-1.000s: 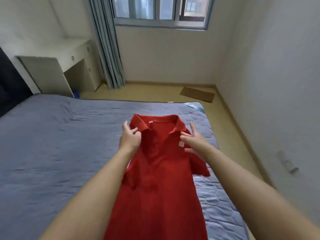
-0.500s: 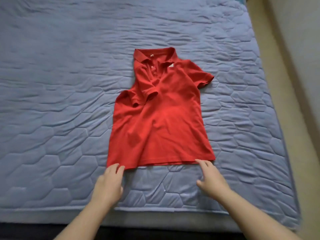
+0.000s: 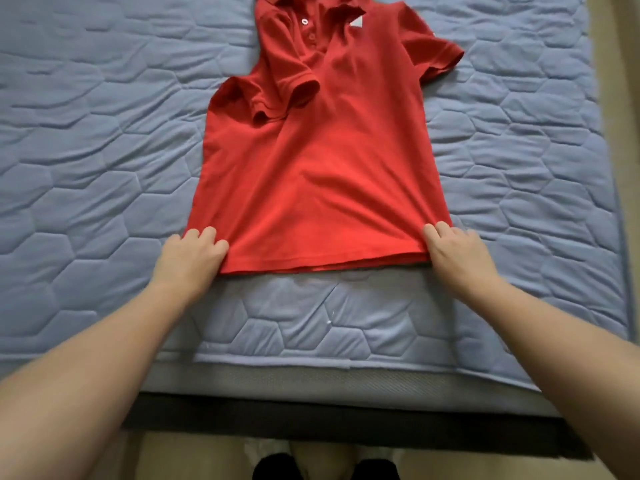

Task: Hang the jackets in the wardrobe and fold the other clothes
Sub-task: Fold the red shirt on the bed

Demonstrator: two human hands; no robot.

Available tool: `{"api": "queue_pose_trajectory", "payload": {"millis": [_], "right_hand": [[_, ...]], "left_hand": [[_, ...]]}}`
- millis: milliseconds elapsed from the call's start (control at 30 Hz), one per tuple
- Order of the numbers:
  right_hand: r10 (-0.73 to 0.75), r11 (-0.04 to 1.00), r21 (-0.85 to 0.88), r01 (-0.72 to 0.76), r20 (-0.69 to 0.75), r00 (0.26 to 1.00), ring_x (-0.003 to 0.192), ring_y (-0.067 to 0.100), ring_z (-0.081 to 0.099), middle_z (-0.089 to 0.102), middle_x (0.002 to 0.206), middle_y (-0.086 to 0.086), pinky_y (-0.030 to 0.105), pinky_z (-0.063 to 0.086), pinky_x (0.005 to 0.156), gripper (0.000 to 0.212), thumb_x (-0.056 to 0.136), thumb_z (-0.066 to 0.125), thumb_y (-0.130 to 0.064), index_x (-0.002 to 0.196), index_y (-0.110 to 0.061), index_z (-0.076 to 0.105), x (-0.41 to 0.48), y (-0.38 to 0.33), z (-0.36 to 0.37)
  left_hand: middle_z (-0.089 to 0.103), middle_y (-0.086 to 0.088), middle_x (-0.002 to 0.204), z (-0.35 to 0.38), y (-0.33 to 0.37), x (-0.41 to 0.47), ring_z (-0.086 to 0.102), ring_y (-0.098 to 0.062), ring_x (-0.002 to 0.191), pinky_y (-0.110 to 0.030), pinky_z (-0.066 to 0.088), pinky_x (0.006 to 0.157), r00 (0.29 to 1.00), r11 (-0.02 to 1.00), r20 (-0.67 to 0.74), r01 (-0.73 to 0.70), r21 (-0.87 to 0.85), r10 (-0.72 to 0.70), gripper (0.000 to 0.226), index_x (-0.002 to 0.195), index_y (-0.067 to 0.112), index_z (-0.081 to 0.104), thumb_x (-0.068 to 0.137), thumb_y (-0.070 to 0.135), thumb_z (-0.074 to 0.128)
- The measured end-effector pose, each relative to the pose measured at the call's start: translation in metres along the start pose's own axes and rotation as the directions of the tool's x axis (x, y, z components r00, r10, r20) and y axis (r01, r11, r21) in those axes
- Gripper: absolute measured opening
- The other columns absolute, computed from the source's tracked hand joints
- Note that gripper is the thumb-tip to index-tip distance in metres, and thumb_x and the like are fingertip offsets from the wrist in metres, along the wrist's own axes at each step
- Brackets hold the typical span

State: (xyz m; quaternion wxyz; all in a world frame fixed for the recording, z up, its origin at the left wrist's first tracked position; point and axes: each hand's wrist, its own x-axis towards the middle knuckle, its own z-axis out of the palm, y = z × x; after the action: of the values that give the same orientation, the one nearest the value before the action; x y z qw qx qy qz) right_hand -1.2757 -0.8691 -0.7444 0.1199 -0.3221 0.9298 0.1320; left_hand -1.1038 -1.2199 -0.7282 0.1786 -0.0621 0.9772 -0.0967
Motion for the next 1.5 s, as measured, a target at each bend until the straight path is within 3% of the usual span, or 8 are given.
{"api": "queue_pose_trajectory", "payload": {"millis": [233, 567, 900, 1100, 1200, 1333, 1433, 1500], "right_hand": [[-0.142, 0.985, -0.024, 0.168, 0.429, 0.892, 0.103, 0.027, 0.061, 0.05, 0.116, 0.007, 0.038, 0.044, 0.078, 0.034, 0.094, 0.035, -0.01, 0.128, -0.014, 0.036, -0.105, -0.002, -0.006], [-0.181, 0.981, 0.127, 0.146, 0.873, 0.452, 0.124, 0.032, 0.05, 0.047, 0.137, 0.015, 0.037, 0.042, 0.097, 0.073, 0.086, 0.057, -0.015, 0.148, -0.016, 0.019, -0.129, -0.032, -0.022], [-0.097, 0.965, 0.261, -0.032, 0.467, 0.879, 0.122, 0.033, 0.046, 0.045, 0.132, 0.011, 0.043, 0.041, 0.096, 0.055, 0.089, 0.05, -0.024, 0.141, -0.021, 0.033, 0.008, -0.067, -0.074], [0.135, 0.67, 0.681, -0.295, 0.279, 0.951, 0.119, 0.032, 0.048, 0.05, 0.127, 0.014, 0.04, 0.041, 0.1, 0.06, 0.084, 0.051, -0.011, 0.141, -0.017, 0.037, 0.087, -0.114, -0.068], [0.151, 0.58, 0.779, -0.239, 0.185, 0.971, 0.123, 0.026, 0.049, 0.052, 0.132, 0.01, 0.031, 0.037, 0.103, 0.066, 0.079, 0.048, 0.0, 0.142, -0.016, 0.038, 0.116, -0.132, -0.07], [0.199, 0.534, 0.821, -0.199, 0.107, 0.974, 0.111, 0.023, 0.053, 0.054, 0.13, 0.002, 0.035, 0.043, 0.097, 0.077, 0.078, 0.05, -0.002, 0.149, -0.024, 0.027, 0.146, -0.151, -0.083], [0.183, 0.7, 0.691, -0.177, 0.066, 0.981, 0.135, 0.026, 0.036, 0.035, 0.151, 0.001, 0.05, 0.036, 0.106, 0.077, 0.081, 0.054, -0.013, 0.15, -0.028, 0.025, 0.175, -0.166, -0.098], [0.132, 0.805, 0.562, -0.193, 0.148, 0.98, 0.147, 0.027, 0.009, 0.01, 0.161, -0.003, 0.06, 0.021, 0.111, 0.077, 0.085, 0.056, -0.024, 0.151, -0.034, 0.017, 0.195, -0.176, -0.104]], "left_hand": [[0.055, 0.003, 0.117, -0.016, 0.008, -0.084, 0.057, -0.016, 0.111, -0.03, 0.047, 0.079, 0.903, 0.986, 0.423, -0.131, 0.099, 0.078, 0.029, 0.119, 0.026, 0.052, 0.097, 0.016, 0.036], [0.05, -0.003, 0.138, -0.04, 0.042, -0.109, 0.051, -0.022, 0.126, -0.035, 0.044, 0.098, 0.6, 0.982, 0.794, -0.187, 0.015, 0.102, 0.045, 0.135, 0.019, 0.048, 0.09, 0.015, 0.053], [0.054, -0.006, 0.117, -0.068, 0.014, 0.029, 0.055, -0.026, 0.109, -0.036, 0.045, 0.079, 0.976, 0.995, 0.215, -0.025, -0.096, 0.045, 0.028, 0.116, 0.016, 0.049, 0.089, 0.012, 0.044], [0.023, -0.012, 0.151, -0.044, 0.014, 0.115, 0.023, -0.032, 0.139, -0.049, 0.027, 0.105, 0.985, 0.985, -0.024, -0.168, 0.03, 0.169, 0.058, 0.146, 0.027, 0.019, 0.094, 0.019, 0.042], [0.055, -0.01, 0.122, -0.037, 0.004, 0.133, 0.05, -0.032, 0.113, -0.045, 0.034, 0.095, 0.983, 0.988, -0.16, -0.11, -0.106, 0.092, 0.033, 0.125, 0.021, 0.045, 0.093, 0.02, 0.037], [0.066, -0.022, 0.097, -0.03, -0.079, 0.151, 0.061, -0.04, 0.089, -0.038, 0.04, 0.066, 0.763, 0.416, 0.025, 0.38, -0.826, -0.646, 0.021, 0.1, 0.01, 0.06, 0.086, 0.02, 0.048], [0.059, -0.017, 0.06, -0.007, -0.155, 0.137, 0.057, -0.027, 0.045, -0.026, 0.04, 0.044, 0.581, -0.159, 0.572, 0.608, -0.778, -0.579, 0.029, 0.091, -0.007, 0.056, 0.09, 0.011, 0.034], [0.06, -0.012, 0.057, 0.007, -0.178, 0.126, 0.055, -0.022, 0.037, -0.025, 0.045, 0.048, 0.579, -0.122, 0.64, 0.686, -0.717, -0.506, 0.022, 0.082, 0.002, 0.054, 0.087, 0.011, 0.034]]}}
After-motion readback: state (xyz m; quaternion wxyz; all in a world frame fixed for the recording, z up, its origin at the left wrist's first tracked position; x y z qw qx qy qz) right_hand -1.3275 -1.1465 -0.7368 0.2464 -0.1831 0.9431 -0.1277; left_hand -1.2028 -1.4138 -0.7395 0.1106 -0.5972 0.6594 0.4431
